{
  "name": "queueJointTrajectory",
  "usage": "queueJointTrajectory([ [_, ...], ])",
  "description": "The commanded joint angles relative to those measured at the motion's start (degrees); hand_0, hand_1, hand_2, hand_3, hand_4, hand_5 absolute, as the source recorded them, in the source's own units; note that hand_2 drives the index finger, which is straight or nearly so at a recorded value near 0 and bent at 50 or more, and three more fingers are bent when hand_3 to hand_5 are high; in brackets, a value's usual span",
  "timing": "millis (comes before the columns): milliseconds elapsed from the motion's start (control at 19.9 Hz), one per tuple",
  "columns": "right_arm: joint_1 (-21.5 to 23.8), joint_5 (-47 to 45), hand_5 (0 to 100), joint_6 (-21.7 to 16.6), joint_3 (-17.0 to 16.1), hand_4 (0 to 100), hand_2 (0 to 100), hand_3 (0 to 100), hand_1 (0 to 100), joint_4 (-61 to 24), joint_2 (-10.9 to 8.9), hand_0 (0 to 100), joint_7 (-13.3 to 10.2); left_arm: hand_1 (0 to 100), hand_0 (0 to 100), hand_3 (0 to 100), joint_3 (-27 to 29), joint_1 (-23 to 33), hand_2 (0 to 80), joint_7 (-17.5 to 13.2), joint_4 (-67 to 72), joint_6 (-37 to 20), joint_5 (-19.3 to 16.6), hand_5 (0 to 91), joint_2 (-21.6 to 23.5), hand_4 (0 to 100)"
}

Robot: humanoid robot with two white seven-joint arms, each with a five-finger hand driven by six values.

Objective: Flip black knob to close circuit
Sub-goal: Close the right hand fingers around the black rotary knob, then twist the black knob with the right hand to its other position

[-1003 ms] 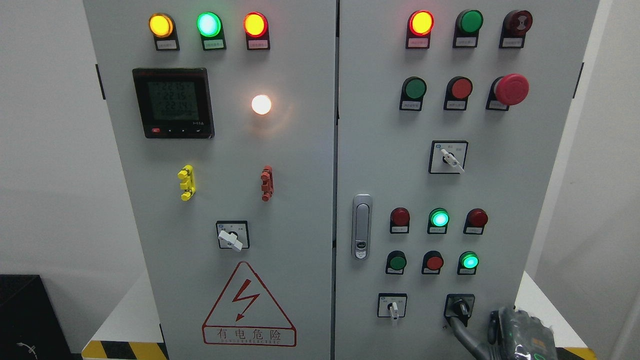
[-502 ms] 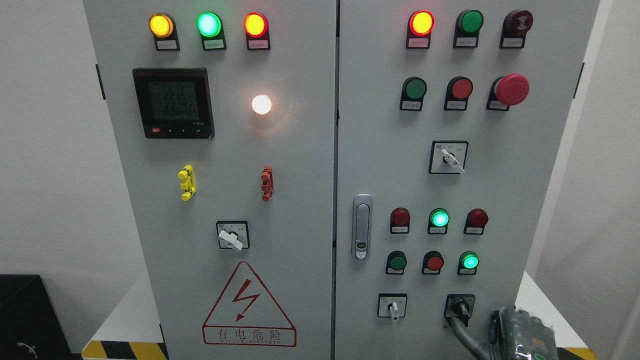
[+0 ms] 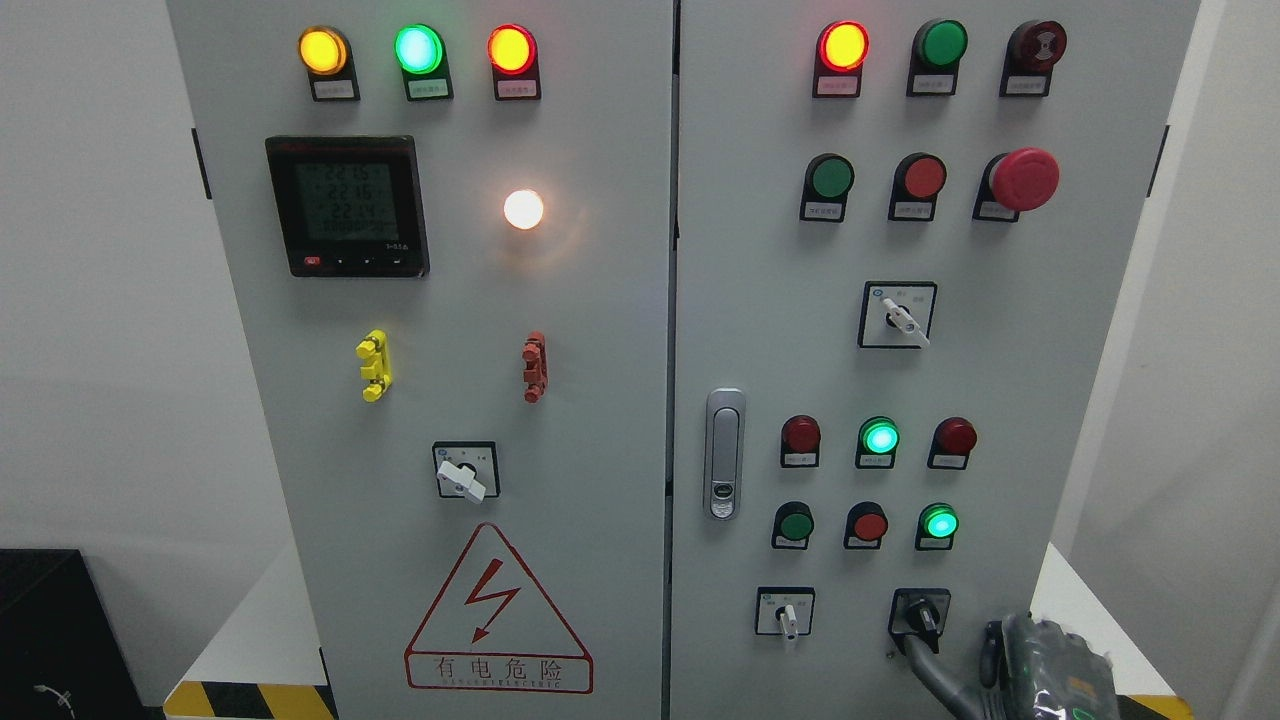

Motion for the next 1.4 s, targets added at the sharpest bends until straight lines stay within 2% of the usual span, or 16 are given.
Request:
queueJointTrajectory([
  [0, -0.1, -0.1, 78, 0.0, -0.4, 78, 78, 95, 13, 0.1, -0.14, 0, 0.0, 0, 0, 0, -1.2, 0.0, 0.0, 0.0, 1.2, 0.0, -1.2, 0.0, 0.0, 0],
  [351, -0.2, -0.3, 78, -0.1, -1.9, 78, 78, 95, 13, 0.2, -0.23, 0, 0.0, 0, 0, 0, -1.2, 0.0, 0.0, 0.0, 1.2, 0.0, -1.2, 0.0, 0.0, 0],
  [702, -0.4, -0.6, 78, -0.1, -1.9, 78, 78, 95, 13, 0.3, -1.19, 0, 0.0, 0, 0, 0, -1.2, 0.0, 0.0, 0.0, 1.2, 0.0, -1.2, 0.0, 0.0, 0],
  [803, -0.4, -0.7, 78, 0.0, -2.1, 78, 78, 95, 13, 0.3, -1.45, 0, 0.7, 0, 0, 0, -1.2, 0.0, 0.0, 0.0, 1.2, 0.0, -1.2, 0.0, 0.0, 0],
  [1354, -0.7, -1.2, 78, 0.0, -2.3, 78, 78, 95, 13, 0.0, -1.37, 0, 0.7, 0, 0, 0, -1.2, 0.0, 0.0, 0.0, 1.2, 0.0, -1.2, 0.0, 0.0, 0],
])
